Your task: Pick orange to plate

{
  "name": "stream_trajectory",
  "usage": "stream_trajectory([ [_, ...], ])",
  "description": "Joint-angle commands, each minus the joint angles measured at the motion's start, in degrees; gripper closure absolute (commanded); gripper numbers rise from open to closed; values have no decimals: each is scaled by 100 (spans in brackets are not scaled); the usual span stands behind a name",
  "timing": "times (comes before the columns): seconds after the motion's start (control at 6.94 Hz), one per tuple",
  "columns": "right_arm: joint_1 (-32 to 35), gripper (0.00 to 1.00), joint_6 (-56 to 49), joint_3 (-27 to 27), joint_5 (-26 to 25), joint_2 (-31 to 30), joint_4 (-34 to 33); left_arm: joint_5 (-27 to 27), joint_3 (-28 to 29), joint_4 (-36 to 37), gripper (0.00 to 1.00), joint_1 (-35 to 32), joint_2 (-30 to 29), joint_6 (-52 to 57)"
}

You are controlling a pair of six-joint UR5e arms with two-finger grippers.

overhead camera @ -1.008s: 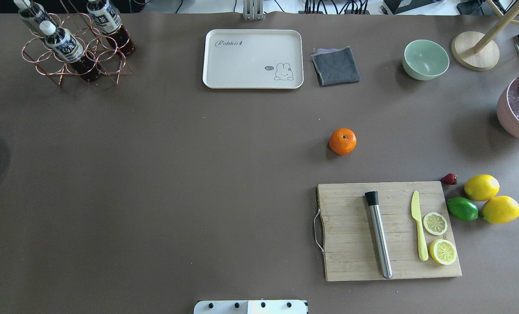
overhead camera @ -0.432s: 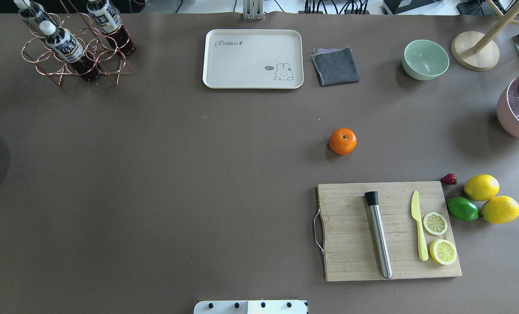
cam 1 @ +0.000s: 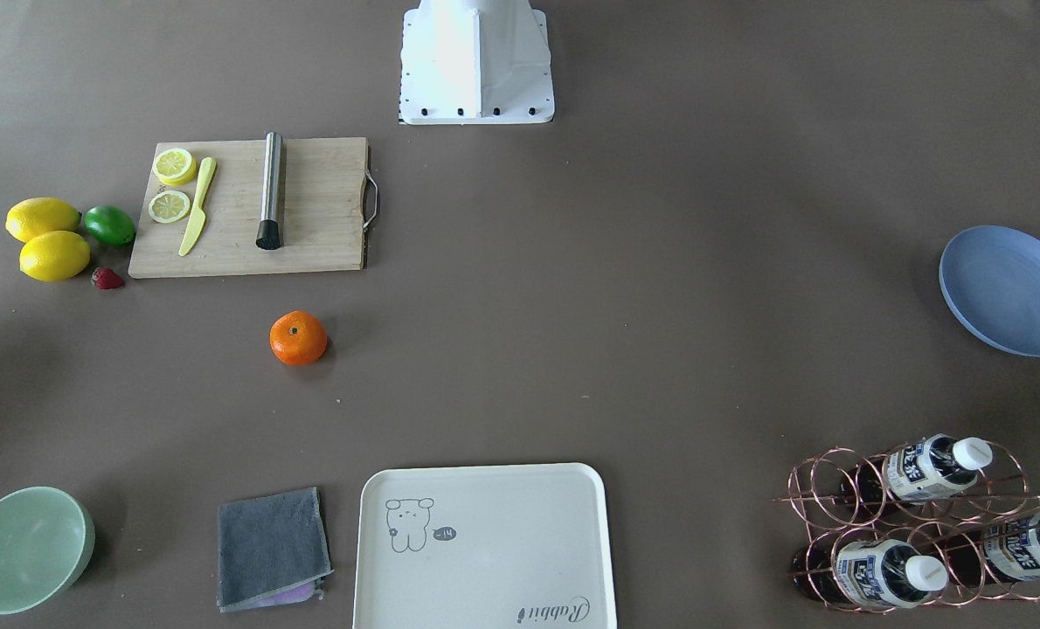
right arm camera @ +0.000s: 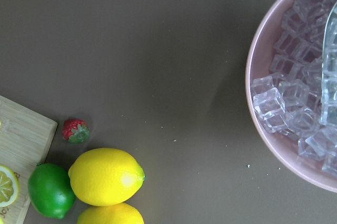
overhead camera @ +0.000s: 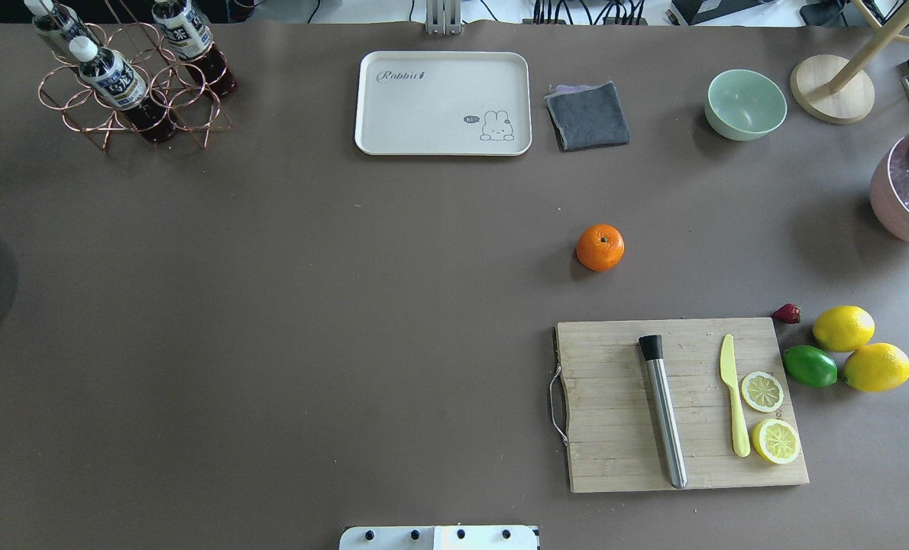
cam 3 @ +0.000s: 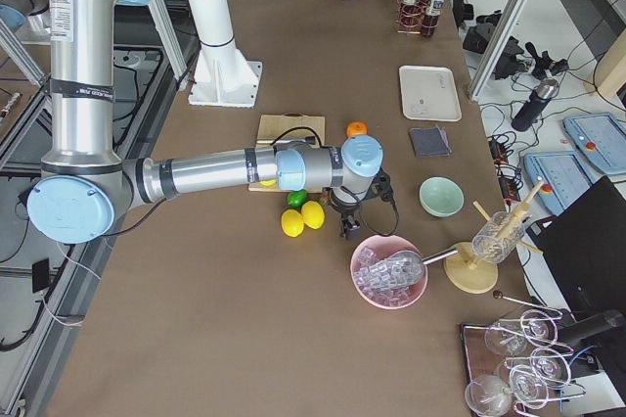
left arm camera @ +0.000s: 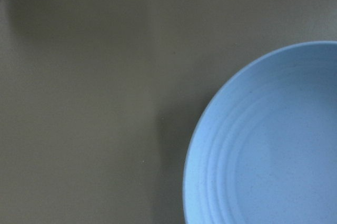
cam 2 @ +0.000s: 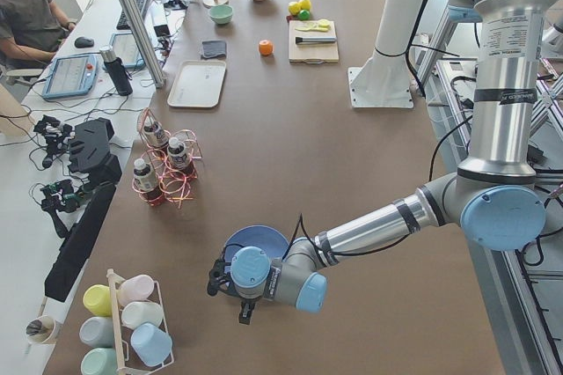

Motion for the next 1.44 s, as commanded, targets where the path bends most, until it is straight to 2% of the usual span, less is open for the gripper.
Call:
stream_trajectory([
  [0.0, -18, 0, 3, 0, 0, 9, 0, 6, 274, -2, 8, 243, -173, -7],
  [0.29, -27, 0, 12, 9, -9, 26, 0, 15, 328, 15, 26, 271, -217, -7],
  [0.43, -27, 0, 12, 18, 0, 26, 0, 6, 328, 15, 66, 280, -209, -51],
  [0.58, -35, 0, 21, 18, 0, 26, 0, -3, 293, 15, 100, 280, -209, -278],
  [0.86, -36, 0, 125, 44, -9, 96, 0, -3, 162, 15, 100, 280, -218, -675],
  [1.3, -298, 0, 1301, 18, -44, 841, 0, -195, -1083, 260, 100, 280, -174, -2059],
])
